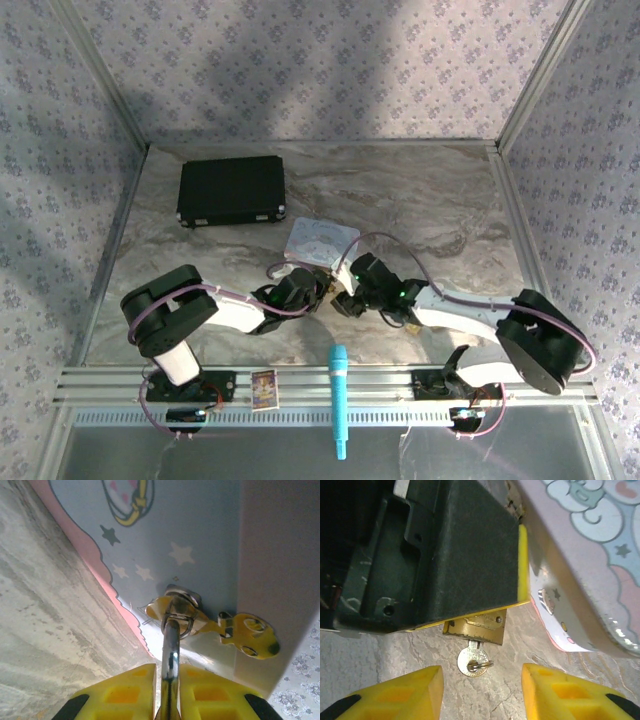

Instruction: Unlock a padlock with a key

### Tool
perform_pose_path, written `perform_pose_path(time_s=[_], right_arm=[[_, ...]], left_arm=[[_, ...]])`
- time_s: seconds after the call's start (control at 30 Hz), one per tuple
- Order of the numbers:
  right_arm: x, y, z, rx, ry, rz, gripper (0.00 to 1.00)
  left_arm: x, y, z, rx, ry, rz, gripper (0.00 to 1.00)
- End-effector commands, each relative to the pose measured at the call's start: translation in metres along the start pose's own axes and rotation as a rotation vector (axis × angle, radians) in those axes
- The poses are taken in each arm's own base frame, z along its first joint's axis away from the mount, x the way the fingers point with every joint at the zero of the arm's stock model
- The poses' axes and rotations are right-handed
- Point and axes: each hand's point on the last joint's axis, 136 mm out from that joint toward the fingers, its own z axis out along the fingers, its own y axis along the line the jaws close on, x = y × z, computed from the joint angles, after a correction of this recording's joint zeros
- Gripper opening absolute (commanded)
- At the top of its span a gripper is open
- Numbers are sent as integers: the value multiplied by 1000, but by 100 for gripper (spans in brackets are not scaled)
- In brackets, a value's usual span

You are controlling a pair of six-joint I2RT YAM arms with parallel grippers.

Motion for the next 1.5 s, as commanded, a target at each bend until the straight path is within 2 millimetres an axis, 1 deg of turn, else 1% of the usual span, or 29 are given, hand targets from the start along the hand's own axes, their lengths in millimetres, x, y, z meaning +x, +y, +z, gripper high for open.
perform_pose_path(time_s=[0.0,0.17,0.3,0.47,0.57,0.7,0.87,1.03,1.17,1.3,1.47], right_arm=[[-15,2,3,4,-31,-47,43],[-20,1,7,19,-41,-64,35],[-24,-1,7,32,-55,-66,29],[-22,-1,10,22,-44,-65,17],[-19,0,11,-4,-42,-37,11],[-19,0,11,-53,-59,29,7],[-19,-4,10,-125,-92,140,4],[-16,-16,7,-186,-134,286,4],[-9,-29,6,-164,-134,353,4],[-6,-35,6,-199,-143,427,5],[4,-39,13,-210,-105,496,6]], left_arm=[[5,-6,-3,1,20,10,0],[6,-5,-3,-4,24,8,0],[6,-3,-2,-7,26,6,0],[7,-4,-2,-5,30,3,0],[7,-4,-2,-6,31,3,0],[7,-3,-2,-7,30,1,0],[7,-2,-3,-9,32,1,0],[7,-3,-3,-8,33,-1,0],[8,-5,-3,-2,35,-3,0],[8,-4,-3,-5,38,-5,0],[8,-5,-4,-1,39,-6,0]])
